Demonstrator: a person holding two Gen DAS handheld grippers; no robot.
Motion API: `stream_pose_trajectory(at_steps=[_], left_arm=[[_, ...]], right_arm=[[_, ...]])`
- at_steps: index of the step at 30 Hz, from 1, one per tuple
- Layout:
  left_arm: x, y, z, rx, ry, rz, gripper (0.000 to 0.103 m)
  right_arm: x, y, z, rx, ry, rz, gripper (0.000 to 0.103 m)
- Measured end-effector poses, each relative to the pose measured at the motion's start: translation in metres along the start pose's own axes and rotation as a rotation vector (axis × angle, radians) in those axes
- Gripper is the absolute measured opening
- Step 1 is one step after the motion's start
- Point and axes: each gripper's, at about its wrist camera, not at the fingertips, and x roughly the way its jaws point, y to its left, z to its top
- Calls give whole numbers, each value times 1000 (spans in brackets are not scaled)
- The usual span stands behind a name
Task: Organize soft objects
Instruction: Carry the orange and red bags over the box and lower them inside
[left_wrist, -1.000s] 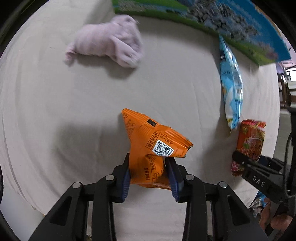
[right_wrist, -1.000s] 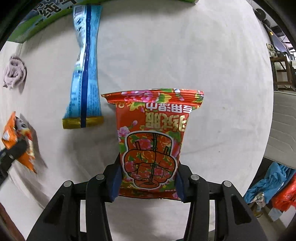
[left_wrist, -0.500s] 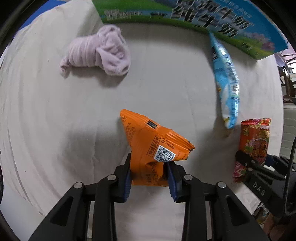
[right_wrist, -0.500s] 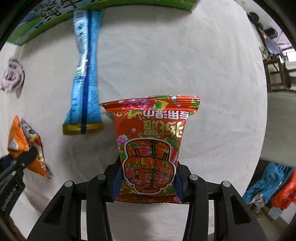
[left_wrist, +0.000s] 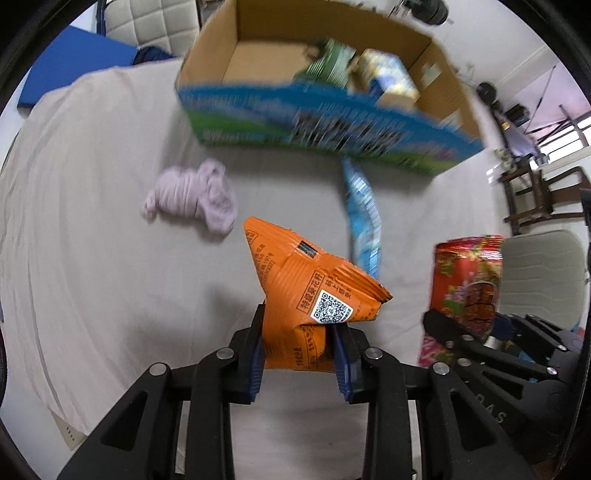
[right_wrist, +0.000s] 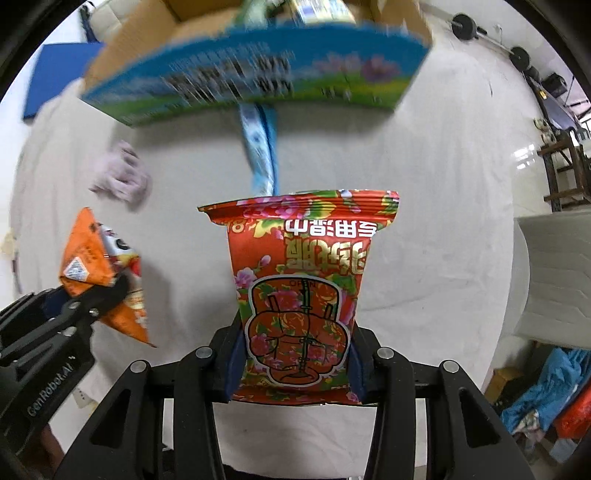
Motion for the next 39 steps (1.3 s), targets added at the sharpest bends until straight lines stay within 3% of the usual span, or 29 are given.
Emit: stream_pose_trajectory(at_steps=[1,9,16,21,26,33,39], left_arm=[[-11,2,7,-6,-19,50,28],[-79,6,71,22,-128,-14,28],[-91,18,144,26,-172,10,28],[-75,32,193,21,-135,37,28],[-45,47,233,9,-81,54,28],[6,67,272,-12,-1,79,28],[39,72,294,8,46,94,28]], right_arm=[[-11,0,3,-3,-19,10,47],[-98,3,50,-3,-164,45,47],[-125,-16,108,85,-234,57,47],[-106,-27,150,211,-219,75,47],[-52,-39,187,340,-184,67,47],[4,-59,208,566,-140,96,47],[26,-59,215,625,-118,98,47]])
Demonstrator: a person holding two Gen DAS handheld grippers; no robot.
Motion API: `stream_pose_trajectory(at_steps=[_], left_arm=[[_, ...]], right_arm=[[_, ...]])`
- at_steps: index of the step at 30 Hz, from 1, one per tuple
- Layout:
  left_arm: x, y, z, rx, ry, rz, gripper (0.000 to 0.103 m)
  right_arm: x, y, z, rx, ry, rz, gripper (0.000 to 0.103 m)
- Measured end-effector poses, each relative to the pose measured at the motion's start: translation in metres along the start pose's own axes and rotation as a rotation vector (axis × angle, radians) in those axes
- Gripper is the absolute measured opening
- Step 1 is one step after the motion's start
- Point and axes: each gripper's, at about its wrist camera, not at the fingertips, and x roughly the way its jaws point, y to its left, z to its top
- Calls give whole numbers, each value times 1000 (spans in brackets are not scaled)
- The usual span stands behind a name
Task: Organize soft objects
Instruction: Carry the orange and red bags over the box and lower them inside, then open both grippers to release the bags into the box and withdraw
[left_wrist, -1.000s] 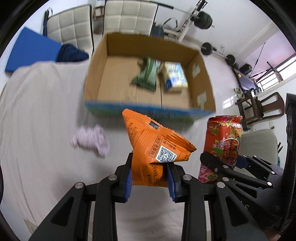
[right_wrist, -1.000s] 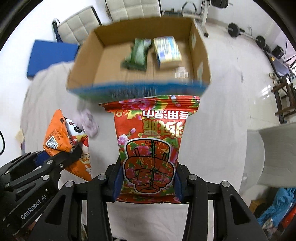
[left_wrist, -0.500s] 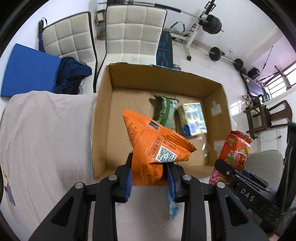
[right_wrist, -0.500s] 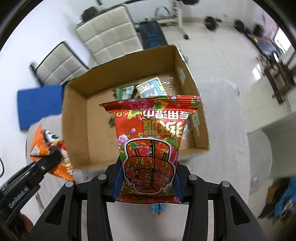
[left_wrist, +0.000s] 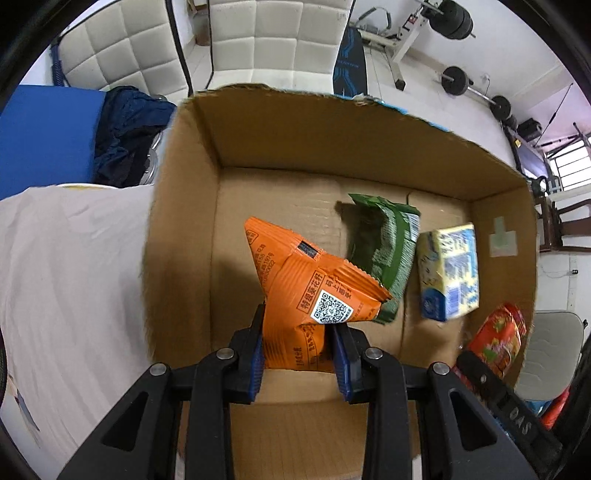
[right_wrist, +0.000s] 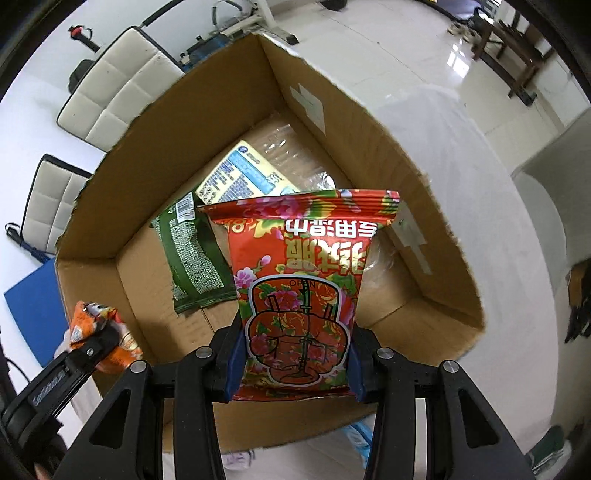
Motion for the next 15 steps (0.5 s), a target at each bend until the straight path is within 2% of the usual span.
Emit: stream_pose_trajectory(at_steps=[5,15], left_arm=[[19,1,19,5,26,-2,28],[31,0,43,20,38,1,29]], right_arm=[[20,4,0,-2,29,-19,47],[42,10,7,11,64,-26,48]])
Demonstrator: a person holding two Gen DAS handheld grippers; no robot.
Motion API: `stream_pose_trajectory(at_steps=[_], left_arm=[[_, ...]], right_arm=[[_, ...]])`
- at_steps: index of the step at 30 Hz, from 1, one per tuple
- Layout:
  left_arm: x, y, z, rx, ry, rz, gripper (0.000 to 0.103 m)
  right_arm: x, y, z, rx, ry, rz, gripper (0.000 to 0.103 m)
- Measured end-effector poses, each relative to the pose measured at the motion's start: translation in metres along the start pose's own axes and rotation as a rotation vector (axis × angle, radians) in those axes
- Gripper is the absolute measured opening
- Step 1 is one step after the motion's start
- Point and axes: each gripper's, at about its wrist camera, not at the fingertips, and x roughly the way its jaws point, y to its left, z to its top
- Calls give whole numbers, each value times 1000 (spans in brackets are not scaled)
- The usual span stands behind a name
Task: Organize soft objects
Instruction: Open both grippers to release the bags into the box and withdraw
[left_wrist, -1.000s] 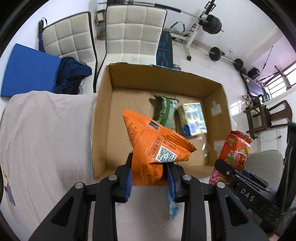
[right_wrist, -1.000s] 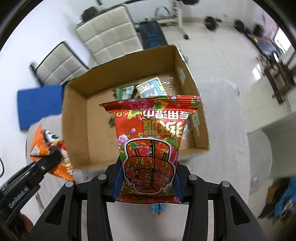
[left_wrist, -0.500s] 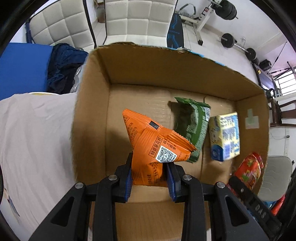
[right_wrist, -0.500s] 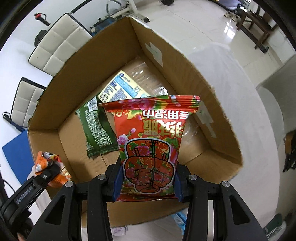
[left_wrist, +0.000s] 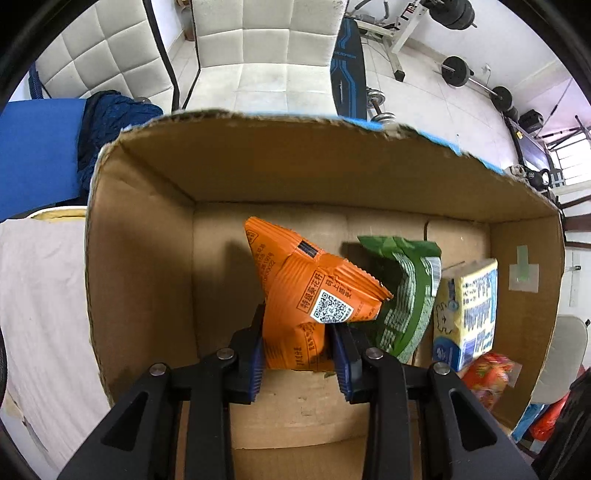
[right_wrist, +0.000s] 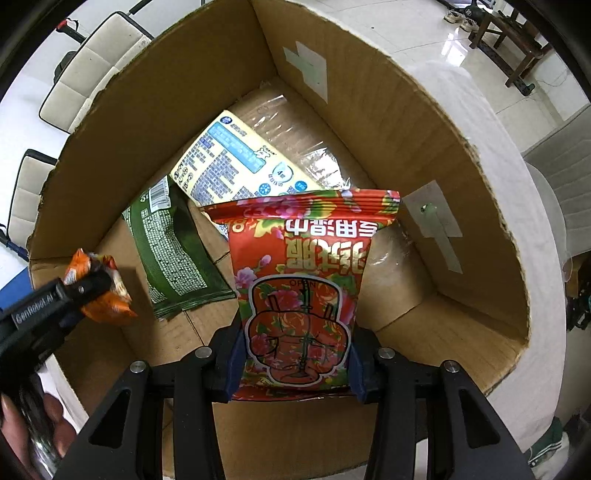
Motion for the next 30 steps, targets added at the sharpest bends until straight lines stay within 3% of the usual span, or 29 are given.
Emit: stream_pose_trajectory(at_steps=[3,6,16,23,25,27,30], left_arm=[[-3,2,4,-22,14,-14,31],[-8,5,3,-35,15,-26,32],[-40,14,-15,-50,-25,-35,50],[-71,15,-59,-12,-110,-2,70],[-78,15,-74,-3,-131,6,81],[-86,15,-90,4,-153,25,91],[-98,14,-111,13,-197,51,98]], right_arm=[[3,5,2,-18,27,5,52],[-2,9,-1,-25,15,17,66],[-18,21,-8,-67,2,24,73],[-45,27,-22,-210,-77,-37,81],[-55,30,-28,-259,-114,-58,91],[-67,31,-37,-323,-156,-80,93],[-83,24,-43,-387,-199,-97,102]])
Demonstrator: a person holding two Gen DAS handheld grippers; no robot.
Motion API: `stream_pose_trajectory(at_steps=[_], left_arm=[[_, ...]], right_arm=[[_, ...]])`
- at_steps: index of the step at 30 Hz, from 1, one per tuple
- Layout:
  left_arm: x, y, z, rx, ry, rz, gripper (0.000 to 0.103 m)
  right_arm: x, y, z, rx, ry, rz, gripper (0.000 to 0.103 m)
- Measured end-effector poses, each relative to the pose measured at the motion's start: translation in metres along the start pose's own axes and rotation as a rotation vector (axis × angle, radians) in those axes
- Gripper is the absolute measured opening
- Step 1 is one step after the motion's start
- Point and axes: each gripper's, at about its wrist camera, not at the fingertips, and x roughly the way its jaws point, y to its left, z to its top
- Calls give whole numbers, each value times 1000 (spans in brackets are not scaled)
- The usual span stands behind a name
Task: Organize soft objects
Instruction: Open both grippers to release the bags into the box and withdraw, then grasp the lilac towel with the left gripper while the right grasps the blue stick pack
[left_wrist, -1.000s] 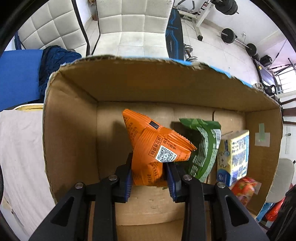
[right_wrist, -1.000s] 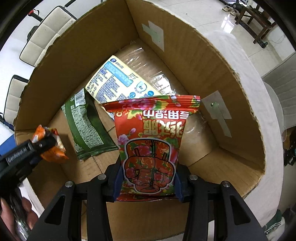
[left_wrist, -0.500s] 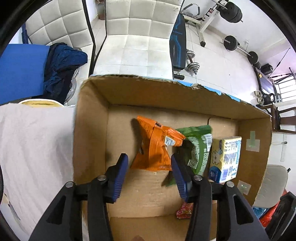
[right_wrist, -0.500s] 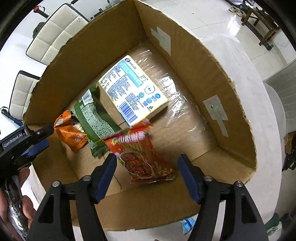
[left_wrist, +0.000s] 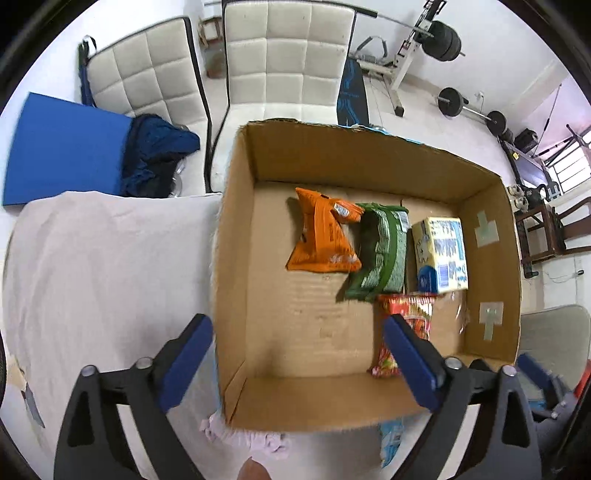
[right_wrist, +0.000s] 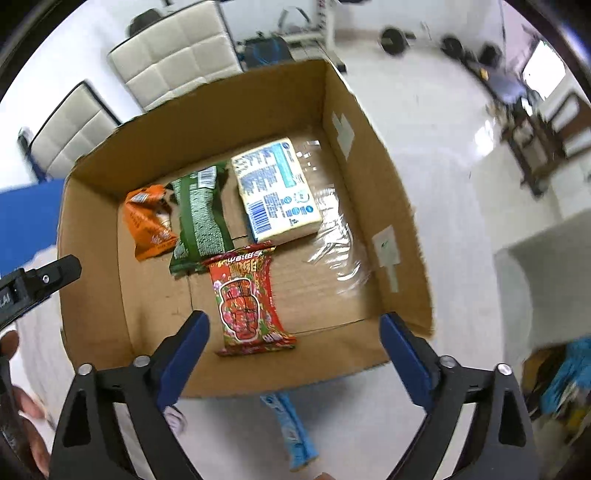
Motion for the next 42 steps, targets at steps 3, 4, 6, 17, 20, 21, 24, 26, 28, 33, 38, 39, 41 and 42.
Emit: stream_pose_trajectory(at_steps=[3,4,6,17,20,21,24,26,28,33,38,39,41,42], left_arm=[[-18,-1,-17,7,-46,23,100],[-25,-1,-22,8,-61,29,100],[-37,-2,-32,20,-82,24,101],[-105,-15,-73,21,-198,37,101],[-120,-17,-83,6,-210,23,101],[-125,-18,-86,4,-217,19,101],[-135,-20,-91,1,-234,22,101],[-140,-19,-93,-6,-245,24,101],[-141,-17,-97,-17,-244,29,101],[-110,4,-112,-83,-157,30,101],[-48,37,-132,-181,-4,66,101],[-34,44,-136,-205,27,73,101],[-2,60,-141,-264,102,61,101],[14,67,-143,-293,143,45,101]], right_arm=[[-18,2,-12,-67,-50,-27,103],[-25,2,-18,-83,-62,-32,103],[-36,5,-23,-122,-91,-47,103],[-106,7,-50,-174,-160,1,103],[-127,5,-57,-186,-193,7,103],[-134,5,-58,-189,-205,7,103],[-150,3,-64,-194,-224,22,103],[-159,2,-68,-198,-244,21,103],[-164,0,-72,-191,-247,33,103],[-132,-3,-85,-182,-146,50,103],[-54,-2,-102,-191,24,53,103],[-36,-1,-105,-191,63,62,103],[0,-1,-111,-178,140,60,103],[21,-1,-115,-167,181,64,103]])
